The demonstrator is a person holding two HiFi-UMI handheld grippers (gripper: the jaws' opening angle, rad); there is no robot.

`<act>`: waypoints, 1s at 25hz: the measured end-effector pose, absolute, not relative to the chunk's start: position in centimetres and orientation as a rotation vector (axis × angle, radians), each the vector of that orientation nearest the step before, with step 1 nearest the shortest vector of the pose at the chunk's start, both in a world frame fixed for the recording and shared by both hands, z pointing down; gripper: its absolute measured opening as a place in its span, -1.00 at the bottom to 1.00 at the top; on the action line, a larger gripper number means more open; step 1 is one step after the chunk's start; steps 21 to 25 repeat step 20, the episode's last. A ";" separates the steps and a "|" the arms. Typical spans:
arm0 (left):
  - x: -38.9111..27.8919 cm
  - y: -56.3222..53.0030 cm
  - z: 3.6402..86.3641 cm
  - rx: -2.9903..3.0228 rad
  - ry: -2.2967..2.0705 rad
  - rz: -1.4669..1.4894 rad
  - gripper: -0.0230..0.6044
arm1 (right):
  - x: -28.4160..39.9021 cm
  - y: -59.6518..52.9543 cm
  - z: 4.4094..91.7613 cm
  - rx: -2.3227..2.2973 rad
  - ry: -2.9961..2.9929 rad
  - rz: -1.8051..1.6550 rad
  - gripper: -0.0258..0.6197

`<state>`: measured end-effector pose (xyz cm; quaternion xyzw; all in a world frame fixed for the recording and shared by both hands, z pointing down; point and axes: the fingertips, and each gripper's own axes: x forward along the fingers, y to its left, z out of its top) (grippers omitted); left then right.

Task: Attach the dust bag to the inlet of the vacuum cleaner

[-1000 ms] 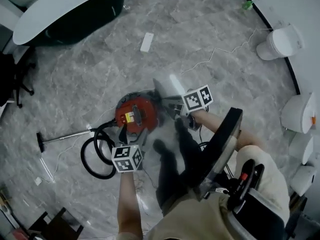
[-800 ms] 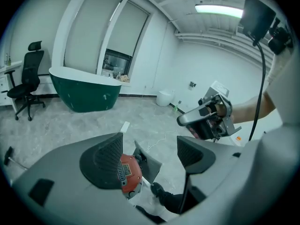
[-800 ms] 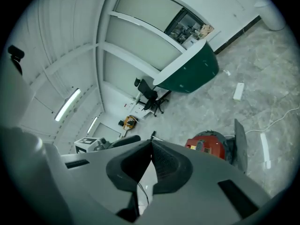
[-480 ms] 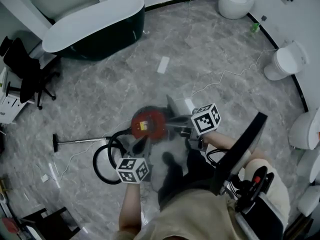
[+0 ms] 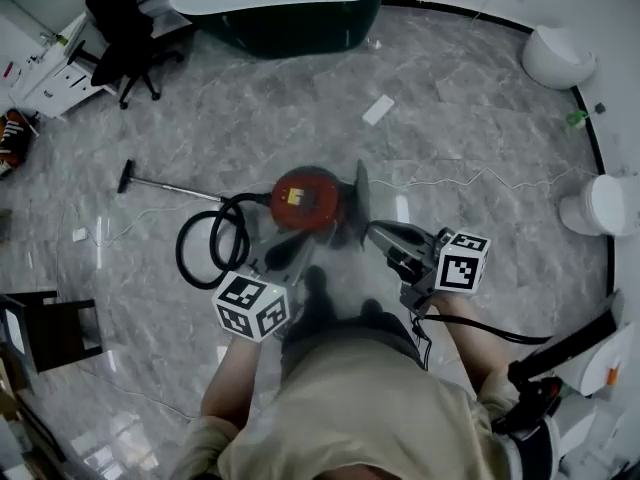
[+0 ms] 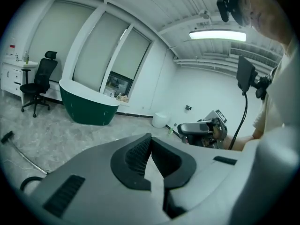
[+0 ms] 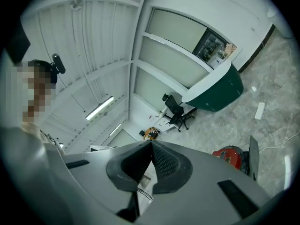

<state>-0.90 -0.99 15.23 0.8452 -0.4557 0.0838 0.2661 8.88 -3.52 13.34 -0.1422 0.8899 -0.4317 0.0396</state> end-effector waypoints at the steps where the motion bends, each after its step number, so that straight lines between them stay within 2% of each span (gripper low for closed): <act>1: 0.5 -0.3 14.7 2.287 -1.239 0.209 -0.95 | 9.9 -2.4 12.9 -0.427 2.738 -1.297 -0.87; 6: 6.0 3.0 13.1 2.285 -1.316 0.184 -0.95 | 15.0 2.6 12.8 -0.415 2.743 -1.318 -0.87; 10: 7.3 5.6 12.4 2.245 -1.389 0.189 -0.95 | 17.5 5.2 13.8 -0.380 2.736 -1.421 -0.87; 20: 4.0 12.1 11.4 2.123 -1.569 0.178 -0.95 | 11.4 10.5 12.6 -0.050 2.819 -1.453 -0.87; 25: 4.0 12.1 11.4 2.123 -1.569 0.178 -0.95 | 11.4 10.5 12.6 -0.050 2.819 -1.453 -0.87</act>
